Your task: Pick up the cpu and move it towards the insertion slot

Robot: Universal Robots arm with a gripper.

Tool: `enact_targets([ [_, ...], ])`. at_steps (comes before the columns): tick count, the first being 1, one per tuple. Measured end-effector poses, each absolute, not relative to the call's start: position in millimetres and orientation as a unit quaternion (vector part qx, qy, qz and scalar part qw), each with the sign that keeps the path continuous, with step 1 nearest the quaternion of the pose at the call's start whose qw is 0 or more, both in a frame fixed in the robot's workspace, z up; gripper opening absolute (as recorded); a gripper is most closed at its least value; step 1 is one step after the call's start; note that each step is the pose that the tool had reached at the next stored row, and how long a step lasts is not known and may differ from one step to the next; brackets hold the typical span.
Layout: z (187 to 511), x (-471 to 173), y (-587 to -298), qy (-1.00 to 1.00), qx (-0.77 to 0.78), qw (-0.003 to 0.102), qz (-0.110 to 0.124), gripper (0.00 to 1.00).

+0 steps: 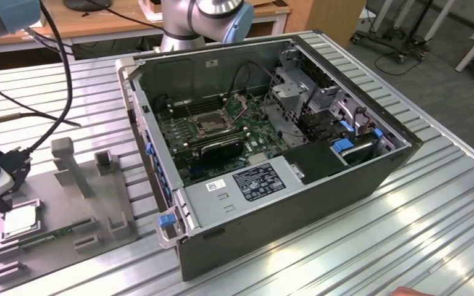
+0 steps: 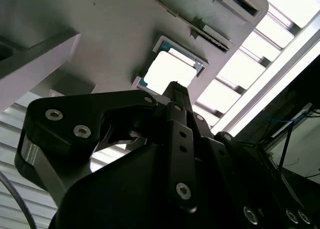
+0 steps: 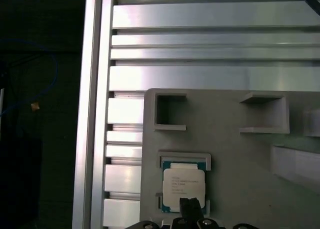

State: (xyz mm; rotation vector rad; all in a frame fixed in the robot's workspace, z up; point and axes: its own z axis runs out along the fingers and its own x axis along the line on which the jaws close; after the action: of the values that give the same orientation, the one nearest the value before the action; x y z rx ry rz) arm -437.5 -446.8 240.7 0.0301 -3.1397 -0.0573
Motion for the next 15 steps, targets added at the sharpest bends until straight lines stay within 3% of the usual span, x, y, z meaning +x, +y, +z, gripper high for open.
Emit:
enact_targets([
  [15,230.4,-439.6,-447.8,-1.000,0.010,0.001,-0.018,0.11],
])
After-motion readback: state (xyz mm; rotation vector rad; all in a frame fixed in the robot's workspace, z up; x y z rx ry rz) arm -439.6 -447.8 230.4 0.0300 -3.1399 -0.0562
